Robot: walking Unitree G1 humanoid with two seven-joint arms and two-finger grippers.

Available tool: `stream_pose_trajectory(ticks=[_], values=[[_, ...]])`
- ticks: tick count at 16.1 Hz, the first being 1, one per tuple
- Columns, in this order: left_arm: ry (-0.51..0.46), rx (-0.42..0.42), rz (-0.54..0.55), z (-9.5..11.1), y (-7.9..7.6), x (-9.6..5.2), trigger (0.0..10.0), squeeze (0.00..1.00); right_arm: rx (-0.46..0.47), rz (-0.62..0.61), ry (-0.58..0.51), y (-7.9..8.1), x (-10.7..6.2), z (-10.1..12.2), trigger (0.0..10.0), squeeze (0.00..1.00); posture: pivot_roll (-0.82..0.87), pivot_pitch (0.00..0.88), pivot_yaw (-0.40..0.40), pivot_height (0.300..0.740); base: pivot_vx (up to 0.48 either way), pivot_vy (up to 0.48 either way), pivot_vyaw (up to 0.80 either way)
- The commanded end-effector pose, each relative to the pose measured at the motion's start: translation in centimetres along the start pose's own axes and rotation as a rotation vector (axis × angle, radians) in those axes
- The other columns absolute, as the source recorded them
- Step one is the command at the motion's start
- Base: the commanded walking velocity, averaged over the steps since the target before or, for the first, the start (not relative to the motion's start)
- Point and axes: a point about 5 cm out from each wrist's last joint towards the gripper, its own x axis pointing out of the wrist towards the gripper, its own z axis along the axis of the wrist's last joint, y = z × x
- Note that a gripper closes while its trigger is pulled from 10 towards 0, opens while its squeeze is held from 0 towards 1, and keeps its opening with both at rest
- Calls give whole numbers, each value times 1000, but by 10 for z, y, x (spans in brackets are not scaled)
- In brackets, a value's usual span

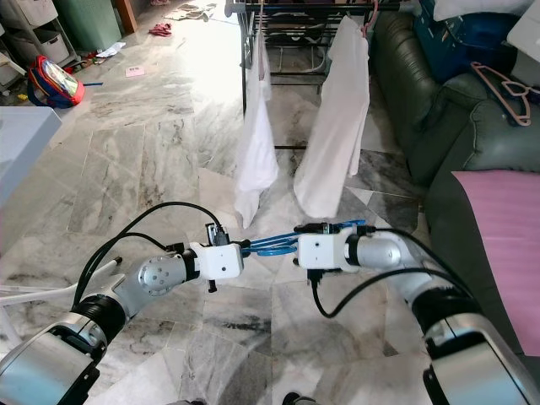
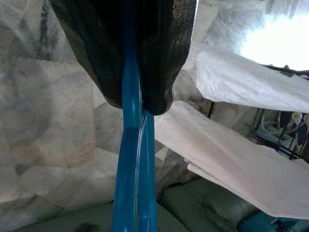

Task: Hang hanger

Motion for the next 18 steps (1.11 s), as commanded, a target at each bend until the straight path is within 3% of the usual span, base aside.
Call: stream_pose_trajectory(ticks=[1, 2, 3, 4, 5, 7, 8, 9, 10, 11, 12, 18], values=[[-11, 13, -29, 1, -6, 0, 10000, 0, -30, -5, -6, -4, 0, 3, 7451, 0, 65, 158, 7, 740, 0, 0, 0], [-11, 11, -30, 1, -6, 0, 10000, 0, -60, -11, 30, -5, -2, -2, 4353, 0, 65, 157, 7, 740, 0, 0, 0], [-8, 9, -29, 0, -7, 0, 10000, 0, -55, -44, 48, -7, -5, -6, 8392, 35, 66, 157, 7, 740, 0, 0, 0], [-7, 8, -29, 0, -7, 0, 10000, 0, -36, -77, 49, -10, -6, -7, 10000, 804, 66, 157, 7, 740, 0, 0, 0], [-5, 6, -27, 0, -7, 0, 10000, 0, -19, -78, 59, -10, -9, -10, 10000, 1000, 66, 157, 8, 740, 0, 0, 0], [-4, 5, -27, -1, -7, -1, 10000, 0, -21, -68, 87, -6, -11, -16, 10000, 1000, 64, 158, 11, 740, 0, 0, 0], [-6, 7, -27, 0, -6, 0, 10000, 0, -17, -54, 93, -4, -11, -18, 10000, 271, 63, 159, 12, 740, 0, 0, 0], [-8, 9, -27, 0, -5, 0, 10000, 0, -18, -55, 93, -3, -11, -18, 10000, 0, 63, 158, 12, 740, 0, 0, 0], [-12, 10, -26, 1, -5, 0, 10000, 0, -20, -54, 98, -2, -9, -18, 10000, 0, 62, 160, 14, 740, 0, 0, 0], [-17, 12, -28, 2, -4, 1, 10000, 0, -16, -58, 102, -2, -5, -18, 4235, 0, 62, 161, 14, 740, 0, 0, 0], [-21, 13, -31, 3, -5, 2, 10000, 0, -17, -60, 111, -2, -2, -17, 0, 0, 62, 161, 14, 740, 0, 0, 0], [-23, 11, -41, 3, -9, 2, 10000, 0, -18, -85, 120, -10, 3, -14, 0, 0, 68, 158, 10, 740, 0, 0, 0]])
